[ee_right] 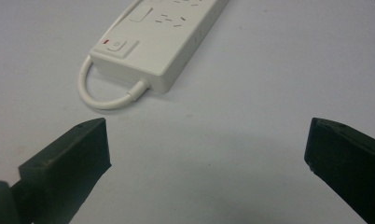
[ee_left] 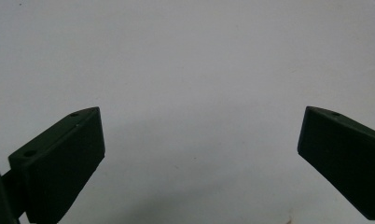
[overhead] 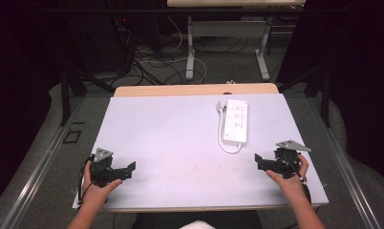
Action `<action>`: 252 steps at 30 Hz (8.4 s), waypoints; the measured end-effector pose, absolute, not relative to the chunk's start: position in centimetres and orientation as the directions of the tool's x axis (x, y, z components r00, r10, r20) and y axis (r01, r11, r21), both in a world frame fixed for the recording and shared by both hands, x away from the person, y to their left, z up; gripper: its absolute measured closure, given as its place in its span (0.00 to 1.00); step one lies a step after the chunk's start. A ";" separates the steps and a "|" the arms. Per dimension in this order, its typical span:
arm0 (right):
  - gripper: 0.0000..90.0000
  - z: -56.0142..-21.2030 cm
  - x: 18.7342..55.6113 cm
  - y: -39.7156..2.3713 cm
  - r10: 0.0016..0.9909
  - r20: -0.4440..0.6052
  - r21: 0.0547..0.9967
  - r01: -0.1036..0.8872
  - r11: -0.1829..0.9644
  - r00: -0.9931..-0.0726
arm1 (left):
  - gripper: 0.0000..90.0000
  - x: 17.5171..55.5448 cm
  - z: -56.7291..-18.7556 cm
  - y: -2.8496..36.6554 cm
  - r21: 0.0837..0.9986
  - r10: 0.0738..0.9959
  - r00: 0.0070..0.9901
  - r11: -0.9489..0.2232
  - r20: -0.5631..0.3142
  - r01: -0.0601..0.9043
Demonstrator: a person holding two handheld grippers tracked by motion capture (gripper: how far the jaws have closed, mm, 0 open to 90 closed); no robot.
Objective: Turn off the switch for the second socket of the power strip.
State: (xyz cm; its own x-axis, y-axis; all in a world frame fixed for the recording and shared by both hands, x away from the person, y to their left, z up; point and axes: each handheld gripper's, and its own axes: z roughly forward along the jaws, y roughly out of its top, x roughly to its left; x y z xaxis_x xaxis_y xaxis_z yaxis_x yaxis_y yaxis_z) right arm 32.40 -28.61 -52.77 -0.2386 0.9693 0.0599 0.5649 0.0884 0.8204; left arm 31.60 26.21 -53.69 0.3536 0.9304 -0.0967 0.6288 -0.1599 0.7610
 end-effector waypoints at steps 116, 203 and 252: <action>0.41 -42.8 41.5 -23.4 0.943 0.038 0.795 0.582 0.171 -0.330 | 0.01 30.6 -53.7 26.0 0.750 0.934 0.336 -0.138 -0.118 0.647; 1.00 -48.5 50.6 -20.9 0.972 0.051 0.718 0.685 0.124 -0.230 | 0.02 30.8 -54.0 26.3 0.740 0.938 0.326 -0.134 -0.121 0.659; 1.00 -52.9 54.0 -19.9 0.972 0.105 0.736 0.673 0.067 -0.211 | 0.02 30.5 -54.2 26.9 0.731 0.946 0.305 -0.129 -0.112 0.670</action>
